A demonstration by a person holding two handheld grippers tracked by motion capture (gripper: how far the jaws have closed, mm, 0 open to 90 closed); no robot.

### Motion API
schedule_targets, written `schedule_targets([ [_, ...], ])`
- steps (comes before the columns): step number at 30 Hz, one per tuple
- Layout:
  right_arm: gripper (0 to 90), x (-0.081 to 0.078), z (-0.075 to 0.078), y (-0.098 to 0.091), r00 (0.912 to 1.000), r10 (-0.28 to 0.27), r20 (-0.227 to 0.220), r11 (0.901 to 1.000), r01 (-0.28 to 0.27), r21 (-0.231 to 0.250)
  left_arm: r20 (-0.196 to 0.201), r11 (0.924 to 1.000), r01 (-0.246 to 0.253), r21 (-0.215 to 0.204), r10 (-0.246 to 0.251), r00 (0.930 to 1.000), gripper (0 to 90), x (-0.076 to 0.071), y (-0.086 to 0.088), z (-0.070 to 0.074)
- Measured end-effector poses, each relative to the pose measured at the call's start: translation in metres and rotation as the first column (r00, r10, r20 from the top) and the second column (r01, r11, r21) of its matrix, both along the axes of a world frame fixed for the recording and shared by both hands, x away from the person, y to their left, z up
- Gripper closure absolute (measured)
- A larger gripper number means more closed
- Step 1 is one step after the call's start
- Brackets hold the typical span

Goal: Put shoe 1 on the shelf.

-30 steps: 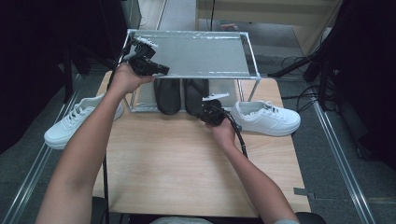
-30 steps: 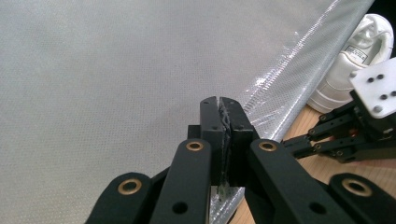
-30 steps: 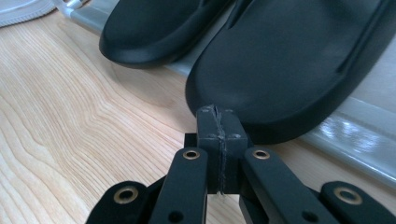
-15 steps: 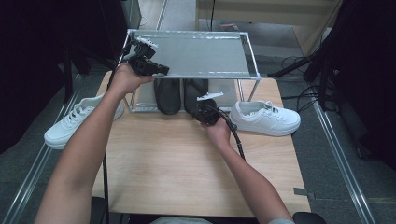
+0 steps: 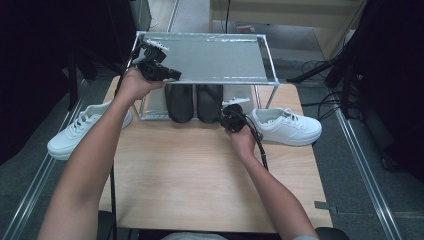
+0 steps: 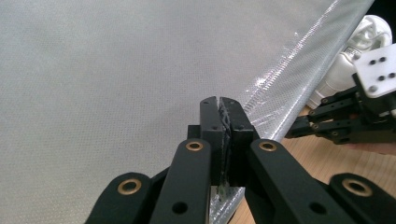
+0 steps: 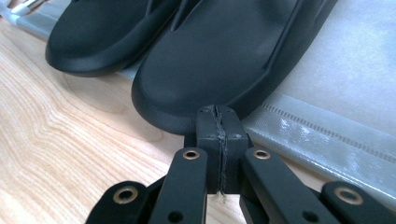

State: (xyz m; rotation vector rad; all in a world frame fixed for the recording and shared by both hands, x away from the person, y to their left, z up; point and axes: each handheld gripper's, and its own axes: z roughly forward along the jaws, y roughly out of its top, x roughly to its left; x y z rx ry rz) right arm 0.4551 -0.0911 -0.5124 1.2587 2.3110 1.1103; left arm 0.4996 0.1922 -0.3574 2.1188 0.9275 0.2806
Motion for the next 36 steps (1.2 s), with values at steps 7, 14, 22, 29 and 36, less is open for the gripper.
schedule_targets([
  [7, 90.0, 0.003, -0.004, 0.012, 0.9997, 0.013, -0.023, 0.9995, -0.012, 0.028, -0.001, 1.0, -0.001, 0.001, 0.001, 1.0, 88.6, 0.0, 0.001, 0.0],
  [14, 90.0, 0.006, -0.005, 0.021, 0.9993, 0.025, -0.029, 0.9987, -0.023, 0.046, 0.002, 1.0, -0.007, -0.005, 0.007, 1.0, 88.3, 0.0, 0.001, 0.0],
  [22, 88.2, -0.005, 0.003, 0.016, 0.997, 0.069, -0.034, 0.9945, -0.066, 0.081, -0.01, 0.9991, -0.042, 0.0, 0.042, 0.9991, 78.4, -0.001, 0.001, 0.003],
  [29, 75.9, -0.029, 0.014, 0.0, 0.9878, 0.152, -0.034, 0.98, -0.146, 0.135, -0.014, 0.9986, -0.053, -0.007, 0.052, 0.9985, 59.8, -0.011, 0.001, 0.016],
  [36, 63.7, -0.051, 0.02, -0.02, 0.9823, 0.185, -0.031, 0.9685, -0.176, 0.176, -0.015, 1.0, -0.002, 0.001, 0.002, 0.9999, 41.9, -0.035, -0.004, 0.031],
])
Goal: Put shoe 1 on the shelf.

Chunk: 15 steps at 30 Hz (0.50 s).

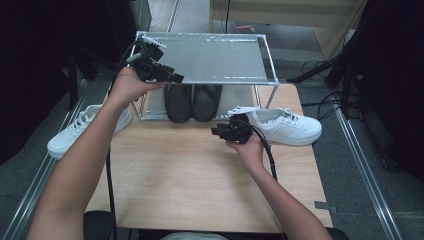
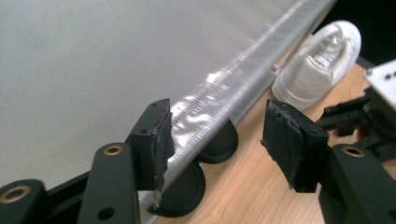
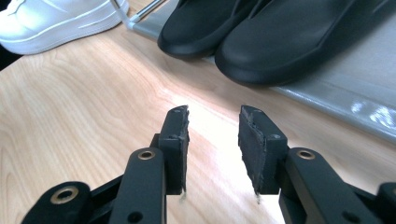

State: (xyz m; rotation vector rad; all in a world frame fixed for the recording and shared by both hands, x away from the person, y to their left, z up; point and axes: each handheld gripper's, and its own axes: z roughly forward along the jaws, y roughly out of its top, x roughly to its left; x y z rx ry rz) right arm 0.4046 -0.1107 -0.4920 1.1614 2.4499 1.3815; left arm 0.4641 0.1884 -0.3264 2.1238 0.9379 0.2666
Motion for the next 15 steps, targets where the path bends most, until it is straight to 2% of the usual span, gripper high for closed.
schedule_targets([
  [3, 62.4, -0.008, 0.002, -0.007, 0.9997, 0.009, 0.022, 1.0, -0.009, 0.001, 0.012, 1.0, 0.007, 0.005, -0.007, 0.9999, 39.5, -0.011, -0.001, 0.003],
  [6, 60.9, -0.017, 0.004, -0.012, 0.9995, 0.022, 0.023, 0.9997, -0.023, 0.011, 0.004, 0.9996, 0.023, -0.014, -0.023, 0.9997, 38.2, -0.02, -0.003, 0.001],
  [12, 58.5, -0.031, 0.008, -0.02, 0.9968, 0.059, 0.054, 0.998, -0.06, 0.017, 0.022, 0.9992, 0.038, -0.009, -0.038, 0.999, 37.4, -0.039, -0.005, -0.01],
  [15, 56.2, -0.036, 0.008, -0.024, 0.9966, 0.068, 0.047, 0.9971, -0.07, 0.032, 0.014, 0.9989, 0.043, -0.018, -0.042, 0.999, 37.4, -0.046, -0.005, -0.016],
])
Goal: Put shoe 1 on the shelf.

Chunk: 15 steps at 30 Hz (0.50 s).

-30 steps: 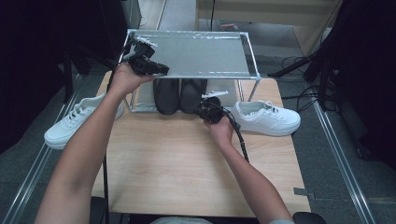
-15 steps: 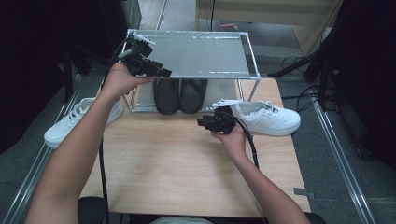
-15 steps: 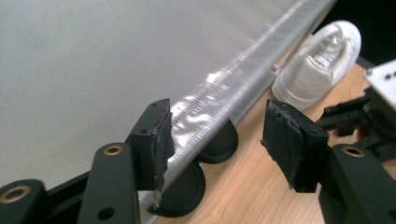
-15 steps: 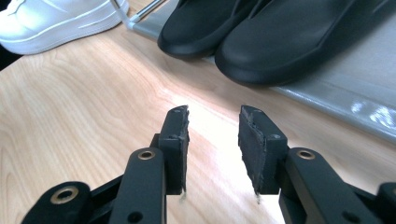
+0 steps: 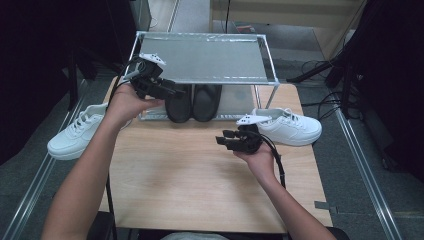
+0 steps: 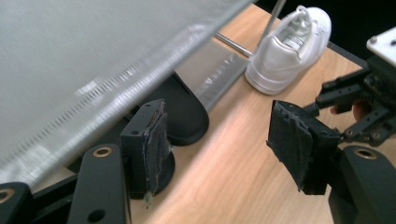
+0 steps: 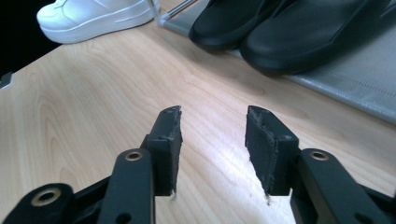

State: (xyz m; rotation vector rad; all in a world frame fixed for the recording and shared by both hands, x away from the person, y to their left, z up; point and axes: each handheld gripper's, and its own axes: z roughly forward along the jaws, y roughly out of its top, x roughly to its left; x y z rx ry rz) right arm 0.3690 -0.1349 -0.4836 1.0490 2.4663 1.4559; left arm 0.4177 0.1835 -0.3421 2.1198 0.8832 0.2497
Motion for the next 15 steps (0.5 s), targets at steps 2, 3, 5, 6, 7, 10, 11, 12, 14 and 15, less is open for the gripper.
schedule_targets([
  [2, 54.5, -0.003, -0.001, -0.003, 1.0, 0.008, 0.003, 1.0, -0.008, -0.001, 0.006, 1.0, -0.006, -0.001, 0.006, 1.0, 37.3, -0.006, 0.002, -0.005],
  [3, 53.3, -0.005, -0.002, -0.006, 0.9999, 0.01, 0.004, 0.9999, -0.01, -0.001, 0.003, 0.9999, -0.005, -0.01, 0.005, 1.0, 37.3, -0.009, 0.003, -0.007],
  [5, 50.7, -0.009, -0.003, -0.01, 0.9999, 0.004, 0.012, 0.9999, -0.004, -0.01, 0.003, 0.9997, -0.009, -0.024, 0.009, 1.0, 36.7, -0.013, 0.005, -0.011],
  [6, 50.5, -0.01, -0.004, -0.012, 0.9999, -0.001, 0.016, 1.0, 0.001, -0.008, 0.007, 0.9995, -0.016, -0.027, 0.016, 0.9998, 36.7, -0.015, 0.007, -0.015],
  [7, 50.5, -0.011, -0.005, -0.015, 0.9997, -0.009, 0.021, 0.9999, 0.009, 0.006, 0.004, 0.9992, -0.02, -0.034, 0.02, 0.9998, 36.5, -0.018, 0.008, -0.019],
  [10, 49.2, -0.014, -0.004, -0.021, 0.9998, -0.018, 0.001, 0.9997, 0.018, 0.019, 0.006, 0.9989, -0.027, -0.038, 0.027, 0.9996, 36.3, -0.024, 0.012, -0.03],
  [11, 48.8, -0.016, -0.003, -0.023, 0.9999, -0.015, 0.005, 0.9996, 0.015, 0.022, 0.001, 0.9989, -0.029, -0.037, 0.029, 0.9996, 36.3, -0.025, 0.013, -0.032],
  [12, 48.3, -0.017, -0.003, -0.024, 0.9998, -0.019, 0.001, 0.9995, 0.019, 0.025, -0.004, 0.9987, -0.035, -0.038, 0.034, 0.9994, 36.3, -0.027, 0.014, -0.036],
  [14, 47.0, -0.02, -0.002, -0.028, 0.9999, -0.013, 0.005, 0.9997, 0.013, 0.021, -0.015, 0.9981, -0.043, -0.044, 0.043, 0.999, 36.3, -0.032, 0.018, -0.044],
  [15, 47.0, -0.022, -0.002, -0.031, 0.9999, -0.011, 0.01, 0.9997, 0.011, 0.023, -0.02, 0.9979, -0.044, -0.046, 0.043, 0.9988, 36.3, -0.034, 0.02, -0.047],
])
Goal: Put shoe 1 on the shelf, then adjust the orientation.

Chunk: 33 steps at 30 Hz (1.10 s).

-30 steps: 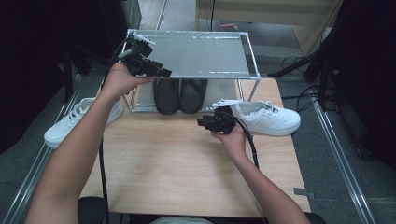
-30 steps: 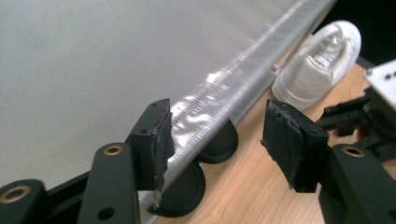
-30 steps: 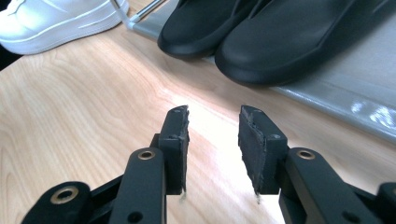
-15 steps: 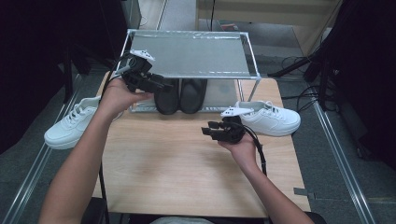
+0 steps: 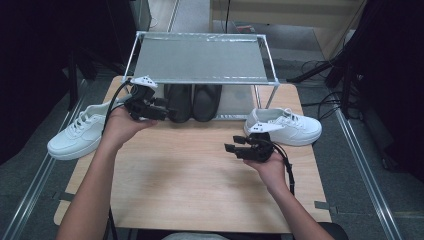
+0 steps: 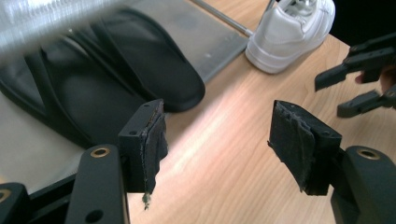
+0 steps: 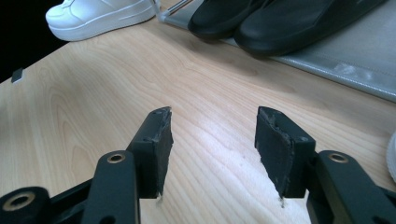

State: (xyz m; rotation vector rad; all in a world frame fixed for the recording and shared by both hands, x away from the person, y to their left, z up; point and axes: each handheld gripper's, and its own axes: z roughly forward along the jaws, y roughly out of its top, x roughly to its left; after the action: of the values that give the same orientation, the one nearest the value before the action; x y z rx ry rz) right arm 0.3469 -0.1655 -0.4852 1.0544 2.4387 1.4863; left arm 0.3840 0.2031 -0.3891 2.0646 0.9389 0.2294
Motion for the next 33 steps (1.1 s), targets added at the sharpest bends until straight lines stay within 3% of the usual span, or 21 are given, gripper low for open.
schedule_targets([
  [4, 46.7, -0.007, -0.002, -0.007, 1.0, 0.002, 0.0, 0.9998, -0.002, -0.018, -0.006, 0.9998, -0.018, -0.009, 0.018, 0.9998, 36.2, -0.007, 0.007, -0.011],
  [6, 46.6, -0.009, -0.002, -0.009, 1.0, 0.0, -0.009, 0.9997, 0.0, -0.025, -0.016, 0.9997, -0.022, 0.009, 0.022, 0.9996, 35.7, -0.009, 0.01, -0.015],
  [10, 46.5, -0.014, -0.003, -0.011, 1.0, 0.001, 0.008, 0.9995, -0.001, -0.03, -0.013, 0.9991, -0.04, -0.013, 0.04, 0.9991, 35.1, -0.019, 0.019, -0.024],
  [19, 46.1, -0.008, -0.007, -0.003, 0.9998, 0.019, 0.009, 0.9986, -0.019, -0.05, -0.039, 0.9965, -0.083, -0.011, 0.082, 0.9958, 35.1, -0.027, 0.041, -0.038],
  [30, 45.7, -0.004, -0.009, -0.003, 0.9999, 0.01, 0.001, 0.9988, -0.01, -0.049, -0.035, 0.9906, -0.132, -0.035, 0.131, 0.9908, 35.1, -0.031, 0.064, -0.041],
  [33, 45.5, -0.003, -0.01, -0.003, 1.0, 0.009, -0.004, 0.9986, -0.009, -0.051, -0.047, 0.989, -0.134, -0.062, 0.131, 0.9902, 35.1, -0.032, 0.07, -0.041],
])
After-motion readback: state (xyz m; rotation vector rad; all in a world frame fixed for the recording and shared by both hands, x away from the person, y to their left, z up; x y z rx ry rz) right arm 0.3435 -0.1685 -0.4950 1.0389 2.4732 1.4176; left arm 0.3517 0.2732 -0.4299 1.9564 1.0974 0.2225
